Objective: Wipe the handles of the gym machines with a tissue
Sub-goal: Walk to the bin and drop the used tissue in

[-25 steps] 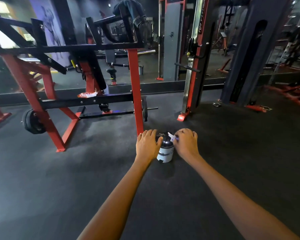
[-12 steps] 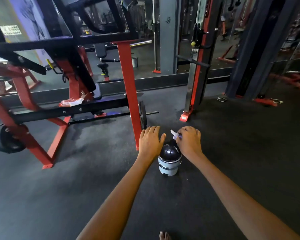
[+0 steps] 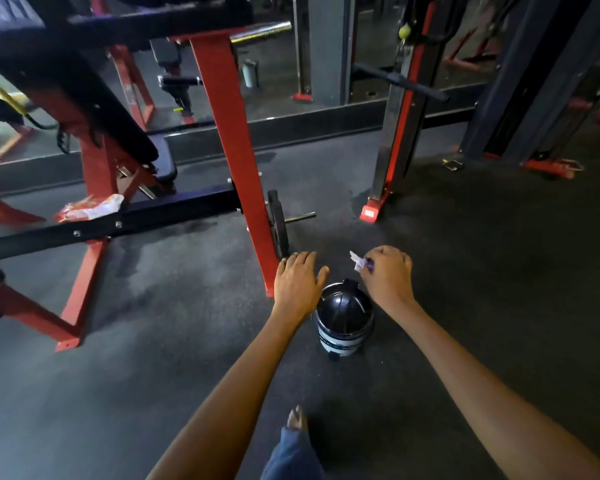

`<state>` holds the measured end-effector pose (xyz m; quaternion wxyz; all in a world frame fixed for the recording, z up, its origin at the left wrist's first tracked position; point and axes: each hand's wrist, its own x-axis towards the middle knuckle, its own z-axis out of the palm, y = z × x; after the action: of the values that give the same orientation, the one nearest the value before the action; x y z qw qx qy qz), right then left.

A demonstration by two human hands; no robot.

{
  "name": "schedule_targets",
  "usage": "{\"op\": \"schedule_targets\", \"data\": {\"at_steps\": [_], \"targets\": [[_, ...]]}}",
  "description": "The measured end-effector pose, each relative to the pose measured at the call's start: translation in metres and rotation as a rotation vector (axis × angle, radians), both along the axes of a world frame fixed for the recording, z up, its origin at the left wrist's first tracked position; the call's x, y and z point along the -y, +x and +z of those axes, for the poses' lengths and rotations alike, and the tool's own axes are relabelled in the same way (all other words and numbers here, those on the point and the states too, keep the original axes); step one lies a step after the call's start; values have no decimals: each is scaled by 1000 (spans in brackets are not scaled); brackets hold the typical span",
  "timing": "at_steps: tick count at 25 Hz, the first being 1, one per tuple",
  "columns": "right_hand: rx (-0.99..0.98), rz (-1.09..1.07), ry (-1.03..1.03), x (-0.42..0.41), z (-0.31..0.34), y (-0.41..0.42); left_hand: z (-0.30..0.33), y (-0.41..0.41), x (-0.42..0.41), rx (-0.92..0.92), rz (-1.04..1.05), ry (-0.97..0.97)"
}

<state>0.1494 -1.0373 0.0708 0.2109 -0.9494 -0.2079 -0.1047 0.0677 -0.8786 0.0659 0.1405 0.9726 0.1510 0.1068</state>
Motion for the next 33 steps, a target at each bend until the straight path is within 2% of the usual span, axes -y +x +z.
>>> {"op": "schedule_targets", "data": {"at_steps": [9, 14, 20, 26, 33], "targets": [[-182, -180, -130, -73, -72, 124, -68, 149, -86, -205, -191, -58], [-275, -247, -149, -97, -102, 166, -99, 195, -116, -275, -239, -74], [-385, -243, -193, -108, -162, 212, -158, 234, -143, -402, -263, -49], [-490, -307, -225, -98, -247, 247, -237, 273, -141, -430, -289, -111], [-484, -192, -227, -96, -352, 228, -339, 261, -135, -493, -268, -167]]}}
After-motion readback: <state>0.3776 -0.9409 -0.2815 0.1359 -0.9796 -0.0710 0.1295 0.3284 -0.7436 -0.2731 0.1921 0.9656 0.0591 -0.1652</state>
